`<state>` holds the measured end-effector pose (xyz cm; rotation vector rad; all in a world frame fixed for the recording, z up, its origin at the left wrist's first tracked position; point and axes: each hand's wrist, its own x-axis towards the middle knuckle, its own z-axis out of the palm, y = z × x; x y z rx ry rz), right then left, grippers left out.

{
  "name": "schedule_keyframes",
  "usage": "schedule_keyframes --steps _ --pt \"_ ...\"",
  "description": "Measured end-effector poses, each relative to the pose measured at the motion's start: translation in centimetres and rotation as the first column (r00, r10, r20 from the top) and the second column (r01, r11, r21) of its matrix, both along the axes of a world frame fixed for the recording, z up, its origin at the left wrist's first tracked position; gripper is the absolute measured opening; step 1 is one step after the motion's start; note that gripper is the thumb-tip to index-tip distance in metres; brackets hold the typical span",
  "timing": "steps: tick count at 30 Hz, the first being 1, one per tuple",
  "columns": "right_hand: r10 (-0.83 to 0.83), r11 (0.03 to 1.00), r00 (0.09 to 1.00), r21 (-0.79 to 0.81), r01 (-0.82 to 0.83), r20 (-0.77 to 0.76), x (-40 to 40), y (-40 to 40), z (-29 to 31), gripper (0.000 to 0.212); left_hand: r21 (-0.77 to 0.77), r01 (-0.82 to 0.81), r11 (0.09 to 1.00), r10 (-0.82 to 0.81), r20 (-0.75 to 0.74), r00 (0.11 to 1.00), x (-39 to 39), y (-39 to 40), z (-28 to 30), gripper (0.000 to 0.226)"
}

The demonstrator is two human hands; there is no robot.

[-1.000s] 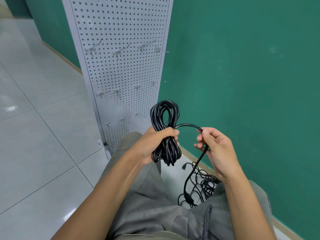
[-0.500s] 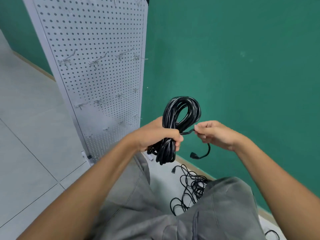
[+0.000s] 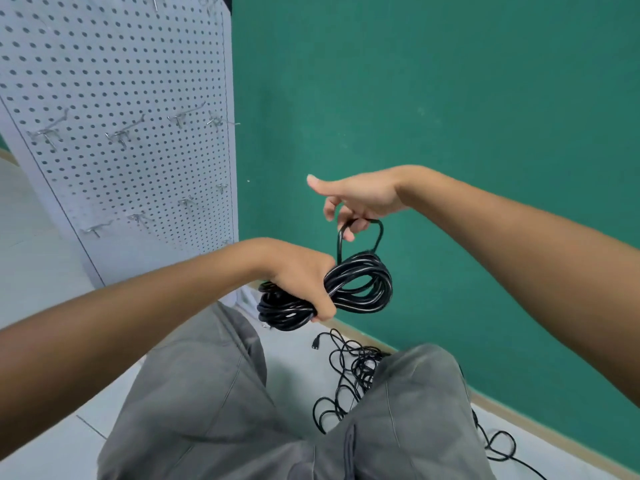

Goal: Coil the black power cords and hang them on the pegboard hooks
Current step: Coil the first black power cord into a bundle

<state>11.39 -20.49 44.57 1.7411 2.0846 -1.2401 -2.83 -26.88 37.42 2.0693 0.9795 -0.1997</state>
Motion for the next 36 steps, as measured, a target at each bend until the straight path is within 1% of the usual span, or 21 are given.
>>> schedule_keyframes --steps 3,5,7,10,12,14,16,18,19,22,24,25,28,30,32,34,36 --pt "0.135 0.984 0.985 0.101 -0.146 0.111 -2.1 -0.9 1.1 0.071 -0.078 -0.048 0.996 0.050 0.021 0.999 0.1 0.6 -0.9 0.007" --pt "0.191 0.963 0.968 0.158 -0.217 0.165 -3.2 -1.6 1.5 0.071 -0.126 -0.093 0.988 0.100 0.049 0.994 -0.2 0.9 -1.5 0.010" --pt "0.206 0.952 0.960 0.189 -0.242 0.192 -4.0 -2.2 1.7 0.074 -0.153 -0.148 0.977 0.162 0.080 0.984 -0.6 1.1 -2.2 0.018" --pt "0.196 0.943 0.962 0.233 -0.238 0.188 -4.4 -3.0 2.1 0.078 -0.182 -0.261 0.948 0.287 0.139 0.948 -1.3 1.4 -3.6 0.026" --pt "0.203 0.924 0.963 0.292 -0.249 0.180 -4.4 -3.4 2.1 0.072 -0.222 -0.341 0.914 0.385 0.204 0.900 -1.5 1.4 -4.2 0.028" --pt "0.203 0.903 0.971 0.358 -0.237 0.130 -4.0 -3.9 1.9 0.058 -0.275 -0.427 0.861 0.498 0.288 0.818 -1.4 1.4 -4.5 0.016" --pt "0.173 0.902 0.984 0.393 -0.179 0.052 -3.4 -4.1 1.2 0.043 -0.320 -0.503 0.803 0.594 0.346 0.727 -1.2 1.3 -4.8 0.009" --pt "0.124 0.917 0.992 0.385 -0.107 -0.019 -2.6 -4.2 0.4 0.031 -0.398 -0.535 0.745 0.665 0.382 0.642 -0.9 1.1 -5.2 0.006" --pt "0.112 0.924 0.993 0.371 -0.088 -0.046 -2.2 -4.2 0.0 0.029 -0.444 -0.536 0.718 0.694 0.398 0.600 -0.7 1.0 -5.5 0.007" --pt "0.123 0.938 0.985 0.340 -0.074 -0.123 -1.1 -4.3 -0.8 0.036 -0.562 -0.509 0.652 0.759 0.476 0.445 -0.2 0.5 -5.9 0.011" --pt "0.114 0.948 0.968 0.315 -0.040 -0.221 -0.6 -4.5 -1.0 0.040 -0.625 -0.466 0.627 0.778 0.532 0.333 -0.1 0.3 -5.7 0.012" --pt "0.106 0.953 0.955 0.302 -0.019 -0.276 -0.3 -4.5 -1.1 0.044 -0.642 -0.442 0.626 0.778 0.555 0.296 -0.2 0.1 -5.6 0.011" --pt "0.066 0.960 0.921 0.275 0.046 -0.384 0.3 -4.8 -0.9 0.051 -0.645 -0.402 0.650 0.756 0.604 0.252 -0.7 -0.5 -5.3 0.013" --pt "0.072 0.957 0.912 0.285 0.051 -0.404 0.4 -5.2 -0.9 0.051 -0.642 -0.377 0.668 0.739 0.631 0.235 -0.9 -1.1 -5.1 0.013" --pt "0.082 0.947 0.907 0.317 0.059 -0.413 0.3 -5.8 -1.0 0.048 -0.649 -0.335 0.683 0.725 0.658 0.204 -0.9 -1.8 -5.2 0.020" --pt "0.083 0.931 0.898 0.356 0.085 -0.432 0.2 -6.4 -1.1 0.044 -0.689 -0.306 0.657 0.747 0.650 0.141 -0.9 -2.6 -5.2 0.026" --pt "0.079 0.920 0.880 0.374 0.117 -0.468 0.3 -7.0 -1.2 0.041 -0.738 -0.267 0.620 0.777 0.626 0.073 -1.0 -3.2 -5.4 0.041"
